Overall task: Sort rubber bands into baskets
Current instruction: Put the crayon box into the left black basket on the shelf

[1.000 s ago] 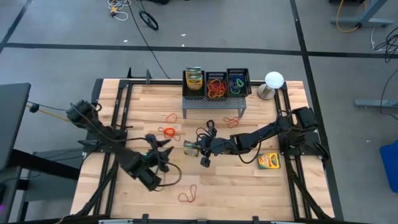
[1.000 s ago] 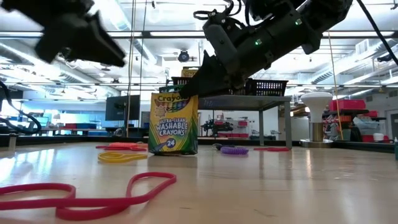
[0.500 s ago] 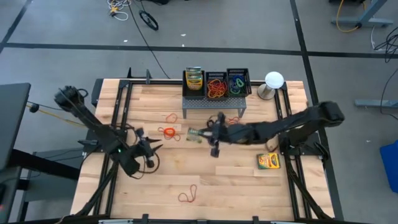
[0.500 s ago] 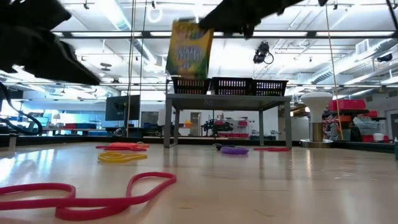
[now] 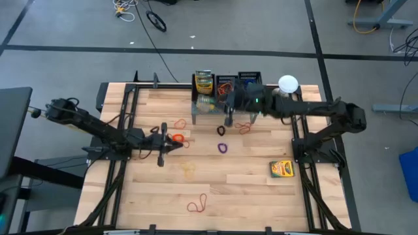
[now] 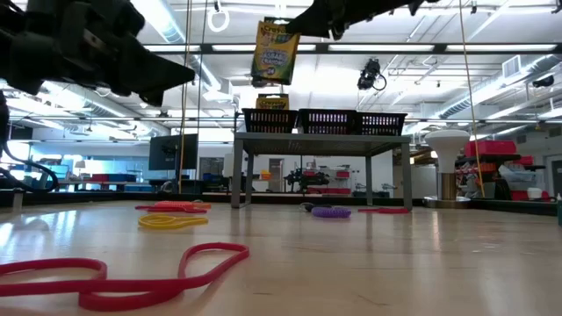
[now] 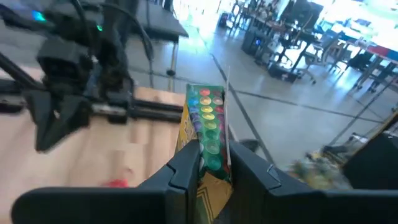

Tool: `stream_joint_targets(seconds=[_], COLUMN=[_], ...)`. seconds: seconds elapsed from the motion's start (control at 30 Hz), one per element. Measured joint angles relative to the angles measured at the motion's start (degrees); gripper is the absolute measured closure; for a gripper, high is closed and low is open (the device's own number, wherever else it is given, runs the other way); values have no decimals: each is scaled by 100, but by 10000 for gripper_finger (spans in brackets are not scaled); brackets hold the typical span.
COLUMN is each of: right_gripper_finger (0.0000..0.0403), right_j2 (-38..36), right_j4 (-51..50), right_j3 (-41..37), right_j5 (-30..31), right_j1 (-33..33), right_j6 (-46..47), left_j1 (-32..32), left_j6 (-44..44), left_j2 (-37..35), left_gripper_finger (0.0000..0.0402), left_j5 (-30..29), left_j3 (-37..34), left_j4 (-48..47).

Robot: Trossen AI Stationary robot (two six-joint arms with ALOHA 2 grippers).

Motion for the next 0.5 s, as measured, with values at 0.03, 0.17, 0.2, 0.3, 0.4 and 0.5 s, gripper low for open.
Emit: stream_joint_targets(seconds=[0.03, 0.17, 0.2, 0.3, 0.4, 0.5], right_gripper_finger=[323, 323, 323, 323, 323, 323], right_j2=[36, 264, 332, 568, 768, 935], right_j4=[-233, -564, -568, -561, -566, -515], right_j3=[180, 664, 685, 708, 708, 708], right_j5=[-120, -918, -1134, -1526, -1692, -1823], right_j1=[-164, -745, -875, -1139, -1336, -1470], right_j6=[-127, -481, -577, -941, -1175, -1309], left_j1=[92, 333, 379, 521, 636, 752], left_j6=[-42, -125, -130, -176, -188, -168], left_j2=[0, 0, 0, 0, 0, 0], left_gripper_finger=[384, 386, 386, 387, 387, 387], left_j5=[-3, -14, -16, -31, -34, -32], left_j3=[0, 2, 2, 2, 2, 4], left_j4=[9, 21, 23, 20, 17, 25])
